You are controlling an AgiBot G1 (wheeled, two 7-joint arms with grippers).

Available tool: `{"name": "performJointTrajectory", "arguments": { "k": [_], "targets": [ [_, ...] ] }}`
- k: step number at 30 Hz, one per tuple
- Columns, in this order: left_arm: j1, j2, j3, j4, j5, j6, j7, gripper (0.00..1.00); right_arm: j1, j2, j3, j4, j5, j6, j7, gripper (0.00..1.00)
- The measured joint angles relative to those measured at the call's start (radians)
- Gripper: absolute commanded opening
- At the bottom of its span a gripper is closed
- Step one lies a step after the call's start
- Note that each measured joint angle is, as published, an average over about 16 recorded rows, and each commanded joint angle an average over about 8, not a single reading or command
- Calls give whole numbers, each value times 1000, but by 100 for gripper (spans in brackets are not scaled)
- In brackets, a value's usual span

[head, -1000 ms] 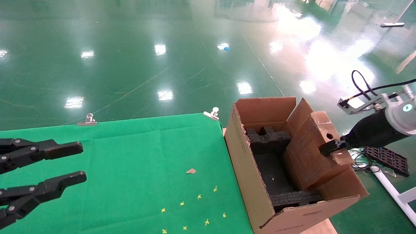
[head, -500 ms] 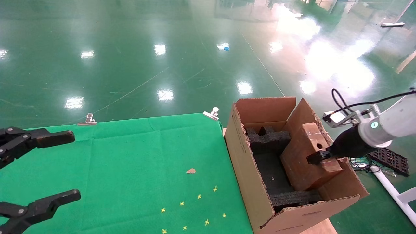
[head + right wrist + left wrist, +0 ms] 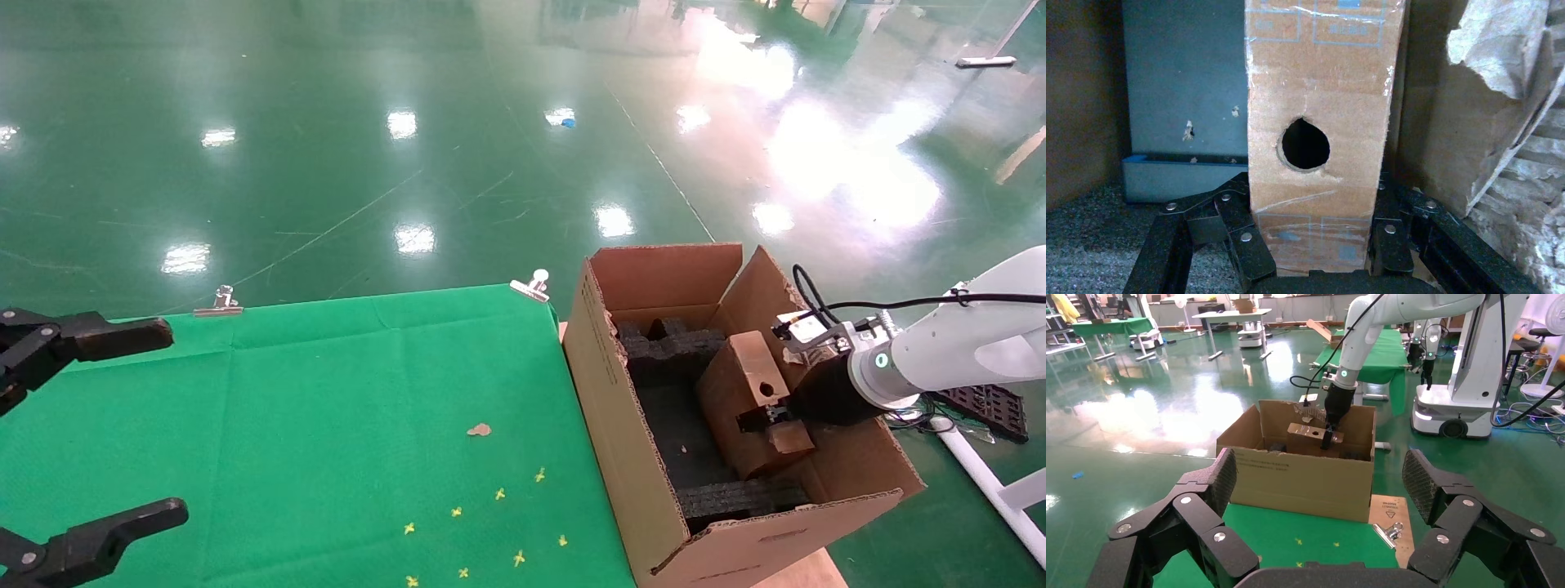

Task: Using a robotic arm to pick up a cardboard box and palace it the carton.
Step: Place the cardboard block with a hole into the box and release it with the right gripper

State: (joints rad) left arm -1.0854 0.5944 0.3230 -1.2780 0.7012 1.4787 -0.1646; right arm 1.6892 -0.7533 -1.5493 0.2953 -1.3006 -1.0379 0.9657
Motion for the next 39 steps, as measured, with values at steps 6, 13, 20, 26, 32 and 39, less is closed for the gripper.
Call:
{"name": "performJointTrajectory", "arguments": {
  "k": [6, 13, 20, 26, 32, 39],
  "targets": [
    [0, 0, 0, 0, 0, 0, 0, 100, -4, -16, 5, -38, 9, -5, -24, 100],
    [0, 0, 0, 0, 0, 0, 0, 100, 12, -29, 3, -76, 4, -16, -40, 100],
    [0, 0, 1, 0, 0, 0, 0, 100, 35, -36, 1, -100, -2, -25, -50, 100],
    [0, 0, 1, 0, -1, 0, 0, 100, 65, -34, 6, -105, 1, -35, -65, 100],
    [0, 0, 1, 0, -1, 0, 0, 100, 135, -20, 19, -82, 8, -44, -99, 100],
    [0, 0, 1, 0, -1, 0, 1, 100, 286, 25, 40, 4, 6, -48, -158, 100]
  ]
}}
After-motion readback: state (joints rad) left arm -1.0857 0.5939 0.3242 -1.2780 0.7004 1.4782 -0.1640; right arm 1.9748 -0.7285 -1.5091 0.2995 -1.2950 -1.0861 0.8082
